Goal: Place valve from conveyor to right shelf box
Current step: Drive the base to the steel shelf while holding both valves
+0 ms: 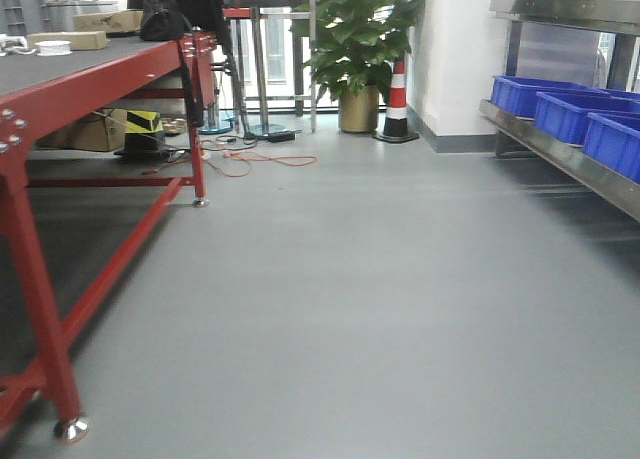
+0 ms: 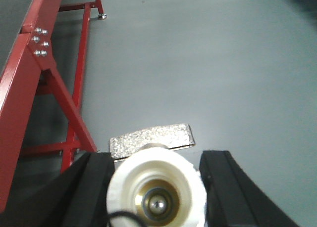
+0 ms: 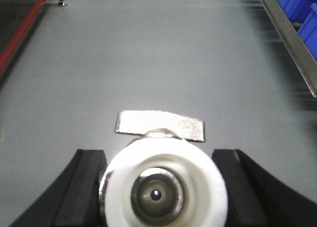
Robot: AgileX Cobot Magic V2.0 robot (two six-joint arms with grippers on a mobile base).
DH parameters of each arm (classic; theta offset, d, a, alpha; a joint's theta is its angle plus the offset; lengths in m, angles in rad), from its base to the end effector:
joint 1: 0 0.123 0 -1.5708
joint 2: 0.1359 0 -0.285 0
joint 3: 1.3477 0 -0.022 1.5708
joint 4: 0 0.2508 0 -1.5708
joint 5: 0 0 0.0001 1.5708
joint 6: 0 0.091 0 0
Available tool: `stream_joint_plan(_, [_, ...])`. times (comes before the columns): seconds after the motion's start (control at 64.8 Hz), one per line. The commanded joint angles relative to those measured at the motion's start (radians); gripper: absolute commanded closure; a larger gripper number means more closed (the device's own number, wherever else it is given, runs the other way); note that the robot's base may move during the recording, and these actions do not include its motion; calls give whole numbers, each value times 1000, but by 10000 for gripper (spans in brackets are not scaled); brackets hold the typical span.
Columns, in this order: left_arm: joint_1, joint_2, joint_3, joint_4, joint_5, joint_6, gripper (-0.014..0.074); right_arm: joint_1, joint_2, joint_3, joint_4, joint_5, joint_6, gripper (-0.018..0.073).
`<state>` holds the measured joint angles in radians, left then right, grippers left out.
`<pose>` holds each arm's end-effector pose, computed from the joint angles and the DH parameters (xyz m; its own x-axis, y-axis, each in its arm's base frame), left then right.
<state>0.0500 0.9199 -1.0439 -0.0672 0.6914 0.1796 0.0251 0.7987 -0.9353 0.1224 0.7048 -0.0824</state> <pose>0.1808 0.0051 0.4031 -0.4582 0.1046 -0.8827 0.0468 0.9945 0.0935 0.1506 0.0110 0.3876 -0.4603 -0.0006 -0.8878 -0.0902 0.9949 0.0461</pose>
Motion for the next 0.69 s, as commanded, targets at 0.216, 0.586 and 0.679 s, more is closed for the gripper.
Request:
stream_joint_plan(0.216, [-4, -11, -8, -8, -58, -7, 708, 0, -12, -18, -2, -70, -3, 722])
stream_joint_plan(0.586, [-4, -11, -8, -8, -58, -7, 708, 0, -12, -18, -2, -70, -3, 722])
stream_joint_plan(0.679, [-4, -11, -8, -8, -58, -7, 708, 0, -12, -18, -2, -70, -3, 722])
